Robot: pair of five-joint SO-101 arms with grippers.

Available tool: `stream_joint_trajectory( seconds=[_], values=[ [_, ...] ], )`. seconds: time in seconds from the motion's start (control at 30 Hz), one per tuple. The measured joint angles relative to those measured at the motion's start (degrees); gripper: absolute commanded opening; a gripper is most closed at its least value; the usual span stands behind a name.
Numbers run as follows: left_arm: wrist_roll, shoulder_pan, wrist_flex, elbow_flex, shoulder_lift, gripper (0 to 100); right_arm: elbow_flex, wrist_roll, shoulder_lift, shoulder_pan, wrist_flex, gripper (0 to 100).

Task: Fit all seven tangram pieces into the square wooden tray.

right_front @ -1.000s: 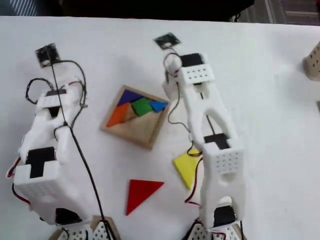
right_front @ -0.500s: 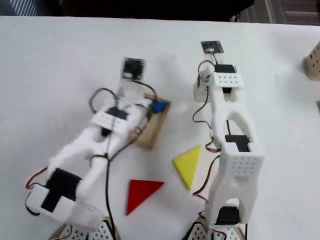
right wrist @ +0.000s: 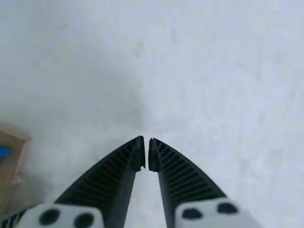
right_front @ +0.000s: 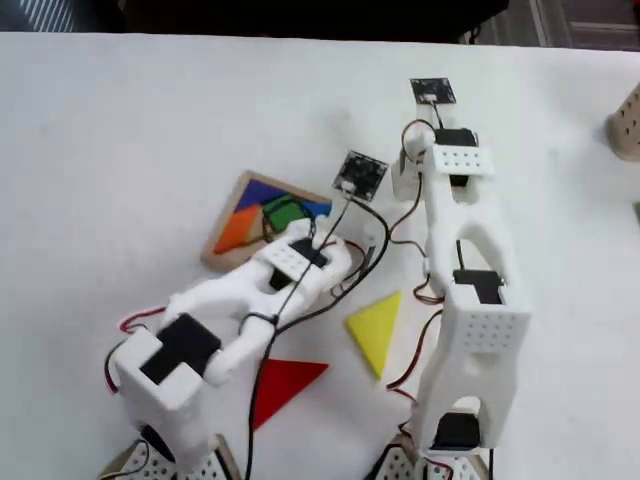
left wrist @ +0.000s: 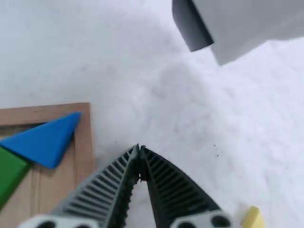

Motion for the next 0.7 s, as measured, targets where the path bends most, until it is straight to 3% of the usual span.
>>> stream_joint_trajectory(
  seconds=[0.7],
  values=[
    [0.00, -7.91, 0.00, 0.00, 0.18, 2, 0.26, 0.00, 0.00, 0.00, 0.00, 1.8]
  ],
)
